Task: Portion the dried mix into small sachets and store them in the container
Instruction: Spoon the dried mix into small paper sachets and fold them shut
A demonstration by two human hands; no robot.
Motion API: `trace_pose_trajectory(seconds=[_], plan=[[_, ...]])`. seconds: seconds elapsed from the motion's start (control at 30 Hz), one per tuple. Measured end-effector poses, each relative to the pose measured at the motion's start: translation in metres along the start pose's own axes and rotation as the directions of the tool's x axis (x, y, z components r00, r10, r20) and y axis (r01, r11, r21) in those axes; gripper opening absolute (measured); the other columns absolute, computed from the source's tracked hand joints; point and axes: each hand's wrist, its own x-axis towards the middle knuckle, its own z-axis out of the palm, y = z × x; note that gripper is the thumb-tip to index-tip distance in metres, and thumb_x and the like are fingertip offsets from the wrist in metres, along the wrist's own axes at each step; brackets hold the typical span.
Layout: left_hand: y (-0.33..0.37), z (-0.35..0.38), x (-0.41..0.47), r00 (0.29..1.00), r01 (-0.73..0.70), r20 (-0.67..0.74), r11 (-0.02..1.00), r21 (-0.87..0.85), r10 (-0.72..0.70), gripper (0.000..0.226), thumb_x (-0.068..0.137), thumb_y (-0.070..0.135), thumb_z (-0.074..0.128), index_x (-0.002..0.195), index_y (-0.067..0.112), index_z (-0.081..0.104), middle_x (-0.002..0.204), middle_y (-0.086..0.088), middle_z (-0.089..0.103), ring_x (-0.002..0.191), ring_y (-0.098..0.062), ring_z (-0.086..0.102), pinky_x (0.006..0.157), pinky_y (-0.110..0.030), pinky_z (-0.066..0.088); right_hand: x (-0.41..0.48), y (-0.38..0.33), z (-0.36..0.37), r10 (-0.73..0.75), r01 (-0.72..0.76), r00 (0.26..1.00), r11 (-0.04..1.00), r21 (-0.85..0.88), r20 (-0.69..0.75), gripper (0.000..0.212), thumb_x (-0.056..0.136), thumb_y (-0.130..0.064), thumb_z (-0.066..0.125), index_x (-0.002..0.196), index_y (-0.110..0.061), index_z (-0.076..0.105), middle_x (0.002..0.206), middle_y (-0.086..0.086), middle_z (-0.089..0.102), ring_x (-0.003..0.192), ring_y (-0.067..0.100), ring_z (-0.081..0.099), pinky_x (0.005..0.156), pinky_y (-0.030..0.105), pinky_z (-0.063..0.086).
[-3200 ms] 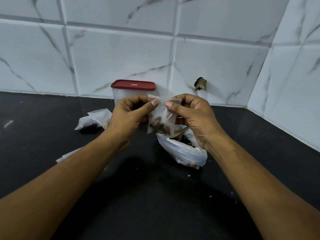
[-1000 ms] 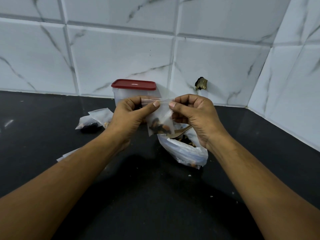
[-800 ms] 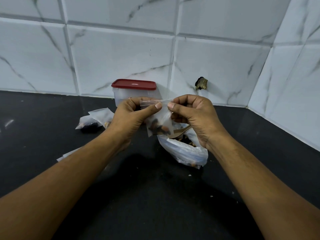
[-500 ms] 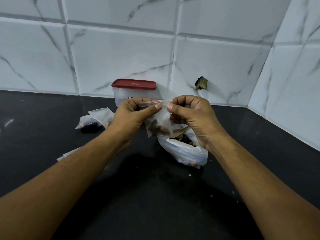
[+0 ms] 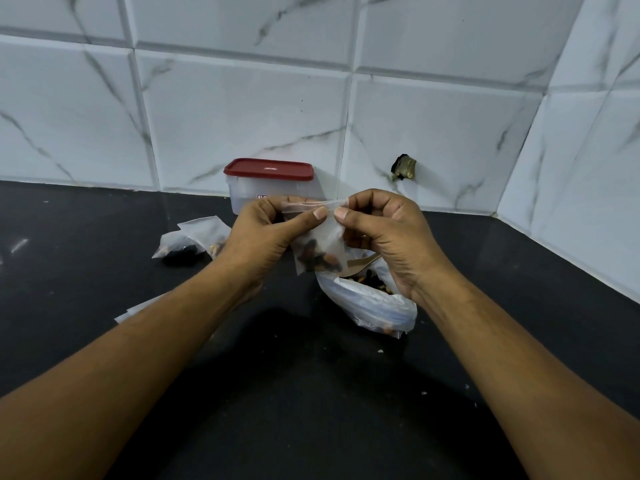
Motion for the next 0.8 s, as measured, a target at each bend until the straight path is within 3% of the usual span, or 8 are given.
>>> trace_pose_trajectory(seconds=[0.17, 0.47, 0.8], plan=[[-0.0034, -0.0025, 0.0043, 0.999, 0.0, -0.054, 1.0, 0.017, 0.001, 0.016, 0.091, 0.015, 0.074, 0.105, 0.008, 0.076, 0.105, -0.01, 0.079, 0.103, -0.025, 0.075, 0.088, -0.042, 0.062, 0.0022, 0.0006, -0.0017, -0.005, 0.005, 0.999, 1.0, 0.005, -0.034, 0.007, 0.089, -0.005, 0.078, 0.092, -0.01, 0.073, 0.085, 0.009, 0.071, 0.078, 0.022, 0.064, 0.081, 0.038, 0.058], [-0.0027, -0.0004, 0.0027, 0.999, -0.033, -0.028, 0.999, -0.004, 0.033, 0.01, 0.092, 0.008, 0.071, 0.1, 0.008, 0.077, 0.1, -0.011, 0.08, 0.094, -0.023, 0.076, 0.077, -0.033, 0.063, 0.0023, 0.0026, 0.0005, 0.023, -0.023, 1.0, 1.0, 0.005, -0.009, 0.005, 0.088, -0.012, 0.081, 0.091, -0.011, 0.078, 0.088, 0.014, 0.074, 0.083, 0.027, 0.066, 0.09, 0.049, 0.058], [-0.0028, -0.0023, 0.0036, 0.999, -0.032, -0.022, 0.999, 0.022, 0.033, 0.012, 0.091, 0.008, 0.072, 0.101, 0.012, 0.078, 0.105, -0.008, 0.079, 0.103, -0.023, 0.075, 0.085, -0.037, 0.063, 0.0025, 0.0028, -0.0002, 0.022, -0.022, 0.999, 1.0, -0.006, -0.024, 0.007, 0.085, -0.01, 0.082, 0.091, -0.011, 0.078, 0.09, 0.013, 0.075, 0.084, 0.025, 0.067, 0.088, 0.045, 0.059]])
